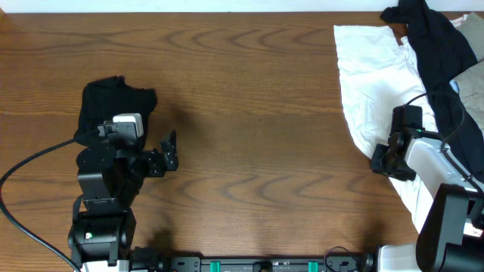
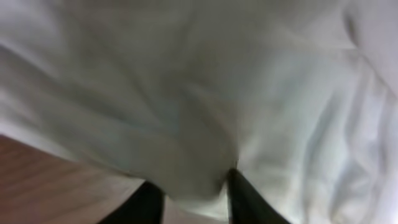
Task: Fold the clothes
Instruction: 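Reach the right gripper to the white shirt and grasp it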
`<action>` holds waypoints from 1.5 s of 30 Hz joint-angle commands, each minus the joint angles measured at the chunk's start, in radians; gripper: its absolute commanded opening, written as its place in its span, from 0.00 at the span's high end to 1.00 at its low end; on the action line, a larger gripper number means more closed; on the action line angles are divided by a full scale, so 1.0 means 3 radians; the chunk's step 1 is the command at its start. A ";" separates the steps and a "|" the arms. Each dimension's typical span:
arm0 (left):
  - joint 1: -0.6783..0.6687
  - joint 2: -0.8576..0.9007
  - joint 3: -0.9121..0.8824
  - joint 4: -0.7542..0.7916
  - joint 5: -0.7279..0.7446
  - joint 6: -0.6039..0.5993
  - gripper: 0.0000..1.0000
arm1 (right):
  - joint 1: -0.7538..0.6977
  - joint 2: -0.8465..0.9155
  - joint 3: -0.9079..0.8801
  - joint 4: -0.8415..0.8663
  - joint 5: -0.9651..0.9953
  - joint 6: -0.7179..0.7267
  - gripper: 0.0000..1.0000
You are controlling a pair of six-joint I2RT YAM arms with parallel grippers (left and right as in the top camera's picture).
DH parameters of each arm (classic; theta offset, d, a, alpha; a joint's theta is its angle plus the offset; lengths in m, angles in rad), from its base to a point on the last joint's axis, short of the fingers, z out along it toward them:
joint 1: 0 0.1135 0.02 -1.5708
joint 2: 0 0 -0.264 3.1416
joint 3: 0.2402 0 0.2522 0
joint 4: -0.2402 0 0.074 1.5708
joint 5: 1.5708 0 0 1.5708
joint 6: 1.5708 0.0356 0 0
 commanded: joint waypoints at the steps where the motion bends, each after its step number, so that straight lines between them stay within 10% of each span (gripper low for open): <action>1: 0.0011 -0.0003 0.0076 0.0041 0.0018 -0.0019 0.02 | -0.0006 0.0006 0.0039 0.0168 -0.0559 -0.0374 0.83; 8: 0.0013 -0.0003 0.0076 0.0156 0.0018 -0.0019 0.01 | 0.0351 -0.0122 0.0205 0.0774 -0.1868 -0.0568 0.99; 19: 0.0013 -0.0001 0.0076 0.0223 0.0017 -0.0019 0.01 | 0.1270 -0.0217 0.1266 0.1504 -0.1647 -0.0229 0.99; 24: 0.0013 -0.0001 0.0076 0.0245 0.0018 -0.0019 0.01 | 0.1258 -0.0217 0.1418 0.1272 -0.1298 -0.0228 0.61; 36: 0.0011 0.0051 0.0076 0.0228 0.0018 -0.0019 0.01 | 0.0706 -0.0216 0.1361 -0.0435 -0.0155 -0.0298 0.36; 45: 0.0011 0.0343 0.0076 0.0228 0.0022 -0.0020 0.01 | 0.0481 -0.0211 0.0707 -0.0042 -0.0397 -0.0291 0.38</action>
